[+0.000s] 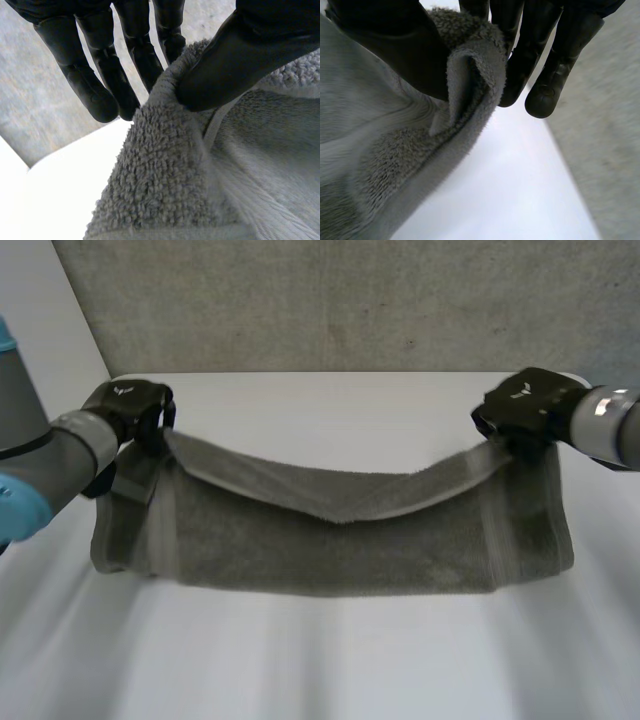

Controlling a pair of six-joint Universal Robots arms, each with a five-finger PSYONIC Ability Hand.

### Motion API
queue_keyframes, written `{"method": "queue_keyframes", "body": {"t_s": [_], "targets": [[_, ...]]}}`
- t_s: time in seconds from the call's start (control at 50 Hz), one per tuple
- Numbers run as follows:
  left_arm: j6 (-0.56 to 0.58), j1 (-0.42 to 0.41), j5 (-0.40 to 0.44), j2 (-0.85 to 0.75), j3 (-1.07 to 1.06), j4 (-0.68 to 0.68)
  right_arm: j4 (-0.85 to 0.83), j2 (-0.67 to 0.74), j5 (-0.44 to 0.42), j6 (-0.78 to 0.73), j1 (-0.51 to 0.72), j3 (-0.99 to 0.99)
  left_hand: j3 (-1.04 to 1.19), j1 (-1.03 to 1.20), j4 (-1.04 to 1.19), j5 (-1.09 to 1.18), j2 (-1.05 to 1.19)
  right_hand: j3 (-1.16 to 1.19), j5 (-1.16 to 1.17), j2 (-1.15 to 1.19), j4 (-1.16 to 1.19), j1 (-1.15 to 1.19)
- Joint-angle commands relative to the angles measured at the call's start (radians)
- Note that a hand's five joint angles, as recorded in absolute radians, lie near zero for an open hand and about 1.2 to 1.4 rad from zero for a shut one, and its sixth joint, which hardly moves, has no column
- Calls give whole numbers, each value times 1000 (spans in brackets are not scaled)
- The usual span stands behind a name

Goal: Fold the towel.

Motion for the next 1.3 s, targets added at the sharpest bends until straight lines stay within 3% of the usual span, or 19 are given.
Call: {"method": "queue_keyframes", "body": {"t_s": [0.02, 0.04, 0.08, 0.1, 0.14, 0.2, 0.32, 0.4, 0.44, 0.6, 0.7, 0.8, 0.88, 0.98, 1.06, 1.22, 1.3], "targets": [[-21, -6, -18, -99, 275, 174, -450, 149, 105, 54, 87, -201, -152, -67, -128, -283, -115, 66, 64, 74, 46, 59], [-21, -6, -18, -99, 275, 175, -451, 149, 106, 54, 87, -201, -152, -67, -128, -283, -115, 66, 64, 74, 46, 59], [-56, -26, -29, -53, 268, 384, -781, 118, 139, 118, 95, -154, -152, -67, -128, -283, -115, 66, 64, 74, 46, 59], [-56, -26, -29, -53, 268, 385, -783, 118, 139, 119, 95, -154, -152, -67, -128, -283, -115, 66, 64, 74, 46, 59], [-96, -17, -29, 27, 234, 526, -984, 31, 144, 189, 95, -60, -152, -67, -128, -283, -115, 66, 64, 74, 46, 59], [-113, -14, -28, 52, 220, 526, -988, -28, 139, 222, 90, -29, -152, -67, -128, -283, -115, 66, 64, 74, 46, 59], [-156, -14, -21, 58, 145, 454, -763, -34, 78, 263, 84, 21, -152, -67, -128, -283, -115, 66, 64, 74, 46, 59], [-150, -11, 15, 46, 23, 410, -550, -6, 27, 232, 78, 93, -152, -67, -128, -283, -115, 66, 64, 74, 46, 59], [-145, -10, 31, 41, -27, 405, -521, -2, 23, 205, 78, 136, -152, -67, -128, -283, -115, 66, 64, 74, 46, 59], [-58, -10, 80, 3, -257, 399, -506, 1, 29, 68, 75, 380, -152, -67, -128, -283, -115, 66, 64, 74, 46, 59], [147, 4, 84, -8, -387, 355, -477, 5, 33, 67, 17, 489, -152, -67, -128, -283, -115, 66, 64, 74, 46, 59], [258, 58, 86, 15, -455, 293, -421, -34, 30, 73, -52, 527, -152, -67, -128, -283, -115, 66, 64, 74, 46, 59], [264, 83, 101, 84, -472, 238, -361, -101, 24, 77, -99, 544, -152, -67, -128, -283, -115, 66, 64, 74, 46, 59], [266, 92, 222, 145, -478, 149, -319, -141, -31, 161, -152, 564, -152, -67, -128, -283, -115, 66, 64, 74, 46, 59], [273, 83, 259, 145, -478, 137, -318, -137, -77, 197, -154, 564, -152, -67, -128, -283, -115, 66, 64, 74, 46, 59], [277, 72, 236, 32, -443, 144, -336, -75, -109, 211, -146, 571, -158, -72, -133, -288, -120, 66, 64, 74, 46, 59], [275, 63, 183, -59, -360, 143, -341, -32, -108, 206, -145, 567, -307, -222, -283, -438, -270, 66, 64, 74, 46, 59]]}}
